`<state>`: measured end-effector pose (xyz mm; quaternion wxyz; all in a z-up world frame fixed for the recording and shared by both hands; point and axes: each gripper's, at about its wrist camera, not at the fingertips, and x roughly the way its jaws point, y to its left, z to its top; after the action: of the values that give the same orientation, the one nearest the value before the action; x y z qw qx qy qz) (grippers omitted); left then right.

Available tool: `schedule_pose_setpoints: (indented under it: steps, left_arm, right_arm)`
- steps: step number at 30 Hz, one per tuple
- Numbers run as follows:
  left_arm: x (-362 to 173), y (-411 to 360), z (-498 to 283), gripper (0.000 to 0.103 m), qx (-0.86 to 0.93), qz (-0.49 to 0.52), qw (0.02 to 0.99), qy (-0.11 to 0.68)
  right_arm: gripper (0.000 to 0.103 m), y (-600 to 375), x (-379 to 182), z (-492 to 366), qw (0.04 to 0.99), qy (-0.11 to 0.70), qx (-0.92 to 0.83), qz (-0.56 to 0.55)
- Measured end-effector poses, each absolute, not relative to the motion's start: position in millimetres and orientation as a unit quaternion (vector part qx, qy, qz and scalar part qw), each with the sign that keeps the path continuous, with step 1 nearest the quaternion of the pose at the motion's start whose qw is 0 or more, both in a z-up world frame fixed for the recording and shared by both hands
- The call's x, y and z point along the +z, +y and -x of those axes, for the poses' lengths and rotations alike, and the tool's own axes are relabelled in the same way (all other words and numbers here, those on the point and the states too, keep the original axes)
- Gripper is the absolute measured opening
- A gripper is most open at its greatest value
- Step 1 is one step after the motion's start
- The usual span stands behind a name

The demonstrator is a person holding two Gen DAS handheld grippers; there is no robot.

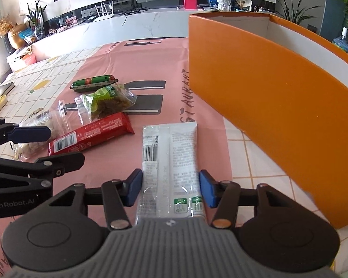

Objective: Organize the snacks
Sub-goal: 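Grasp the red chocolate bar with the left tool while the right tool holds the wafer pack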

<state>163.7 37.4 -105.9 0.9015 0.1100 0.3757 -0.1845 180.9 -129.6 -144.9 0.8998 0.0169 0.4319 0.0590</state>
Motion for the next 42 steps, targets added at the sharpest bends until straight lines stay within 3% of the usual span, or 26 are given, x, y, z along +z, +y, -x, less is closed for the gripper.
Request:
schedule_pose_setpoints:
  steps: [9, 14, 19, 25, 33, 37, 42]
  left_arm:
    - [-120.1, 12.1, -190.3, 0.078, -0.198, -0.215, 0.867, 0.403]
    - [-120.4, 12.2, -201.3, 0.065, -0.207, -0.171, 0.862, 0.43]
    - [-117.6, 7.5, -200.5, 0.049, -0.174, -0.135, 0.854, 0.471]
    - [-117.1, 9.2, -198.1, 0.048, -0.147, -0.103, 0.849, 0.497]
    - [-119.0, 0.0, -205.0, 0.051, -0.159, -0.125, 0.848, 0.49]
    - [-117.7, -4.5, -203.9, 0.04, -0.162, -0.112, 0.844, 0.498]
    - [-116.3, -4.9, -201.6, 0.035, -0.141, -0.089, 0.846, 0.506]
  right_arm:
    - [0.053, -139.8, -144.4, -182.8, 0.896, 0.438, 0.069, -0.037]
    - [0.055, -141.2, -145.6, -185.4, 0.898, 0.432, 0.067, -0.048]
    - [0.065, -132.9, -146.9, -185.7, 0.901, 0.428, 0.072, -0.024]
    - [0.065, -128.6, -148.3, -186.1, 0.903, 0.426, 0.064, -0.003]
    - [0.059, -124.6, -149.2, -184.6, 0.904, 0.424, 0.055, 0.022]
    - [0.051, -122.0, -148.3, -182.6, 0.904, 0.421, 0.062, 0.03]
    - [0.048, -123.5, -147.3, -181.4, 0.904, 0.421, 0.065, 0.022]
